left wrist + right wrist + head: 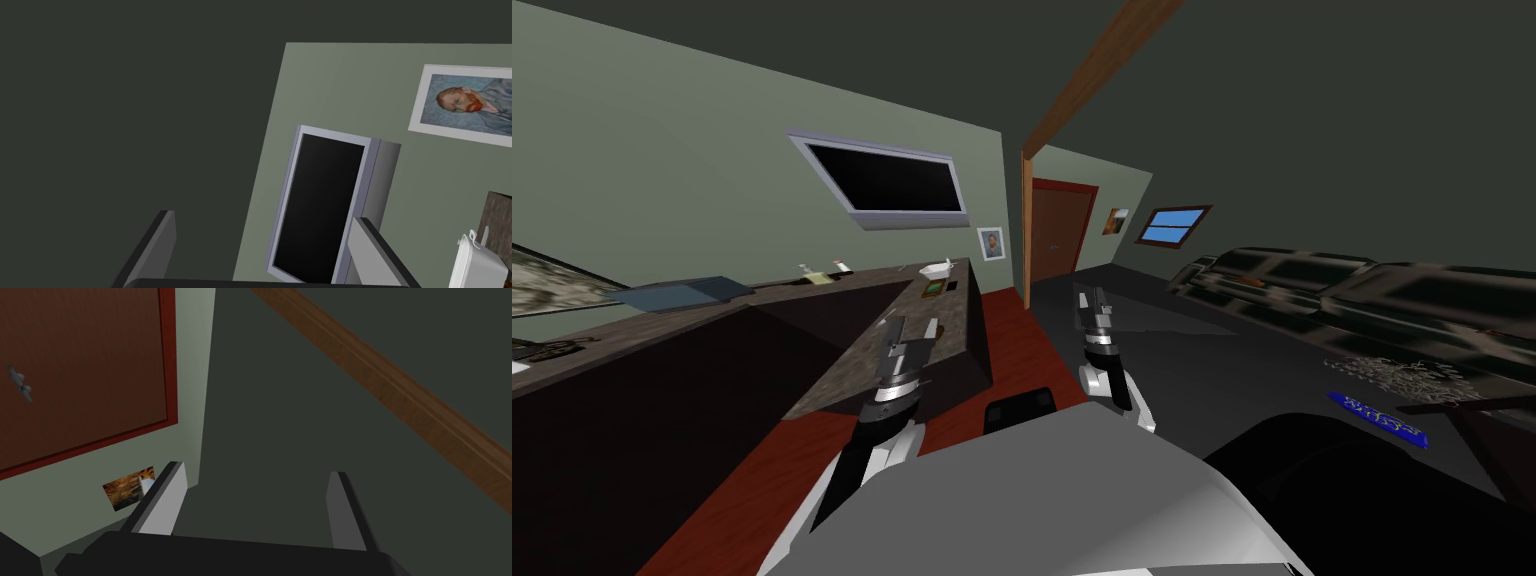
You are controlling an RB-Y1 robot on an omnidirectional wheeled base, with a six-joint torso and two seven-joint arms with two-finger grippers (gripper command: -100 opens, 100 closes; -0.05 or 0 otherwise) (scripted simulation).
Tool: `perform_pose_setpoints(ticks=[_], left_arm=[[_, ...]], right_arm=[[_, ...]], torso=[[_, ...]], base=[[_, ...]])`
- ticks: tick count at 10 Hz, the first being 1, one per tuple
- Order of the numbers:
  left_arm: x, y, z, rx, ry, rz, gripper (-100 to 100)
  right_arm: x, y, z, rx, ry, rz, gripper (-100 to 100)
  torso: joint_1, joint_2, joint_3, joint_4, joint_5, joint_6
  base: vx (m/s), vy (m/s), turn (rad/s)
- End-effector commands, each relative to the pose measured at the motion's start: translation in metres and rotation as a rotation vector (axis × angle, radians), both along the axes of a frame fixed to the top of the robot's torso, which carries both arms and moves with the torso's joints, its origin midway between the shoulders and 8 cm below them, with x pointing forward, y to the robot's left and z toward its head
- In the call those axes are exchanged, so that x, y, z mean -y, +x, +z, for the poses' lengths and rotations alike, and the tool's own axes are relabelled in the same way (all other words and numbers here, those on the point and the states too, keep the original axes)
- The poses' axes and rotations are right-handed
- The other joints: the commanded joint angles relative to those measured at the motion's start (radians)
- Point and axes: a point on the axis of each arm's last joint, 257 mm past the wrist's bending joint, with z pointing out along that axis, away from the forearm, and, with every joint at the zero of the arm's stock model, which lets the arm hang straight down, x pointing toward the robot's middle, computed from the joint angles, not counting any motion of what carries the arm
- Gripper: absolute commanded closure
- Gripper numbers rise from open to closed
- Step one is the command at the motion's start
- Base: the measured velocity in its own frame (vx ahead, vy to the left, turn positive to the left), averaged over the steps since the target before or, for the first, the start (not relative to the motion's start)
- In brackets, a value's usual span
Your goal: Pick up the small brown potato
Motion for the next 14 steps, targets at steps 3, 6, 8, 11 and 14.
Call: perform_pose_setpoints(ticks=[3,6,8,11,14], left_arm=[[0.012,0.000,-0.023,-0.064,0.058,-0.071,-100],[0.020,0.000,-0.055,-0.151,0.098,-0.133,-100],[0.022,-0.002,-0.074,-0.203,0.129,-0.167,-100],[0.023,-0.007,-0.097,-0.267,0.188,-0.212,-100],[0.018,-0.017,-0.138,-0.383,0.228,-0.254,-100]], right_arm=[[0.000,0.000,0.000,0.000,0.000,0.000,0],[0.000,0.000,0.000,0.000,0.000,0.000,0],[0.000,0.000,0.000,0.000,0.000,0.000,0],[0.000,0.000,0.000,0.000,0.000,0.000,0],[0.000,0.000,0.000,0.000,0.000,0.000,0]], torso=[[0.001,-0.001,0.000,0.000,0.000,0.000],[0.000,-0.002,-0.001,0.000,0.000,0.000],[0.000,-0.002,-0.001,0.000,0.000,0.000],[0.000,-0.002,-0.001,0.000,0.000,0.000],[-0.001,-0.003,-0.002,0.000,0.000,0.000]], base=[[-0.076,-0.004,-0.009],[-0.067,-0.020,-0.015],[-0.064,-0.025,-0.016],[-0.061,-0.020,-0.017],[-0.055,-0.034,-0.022]])
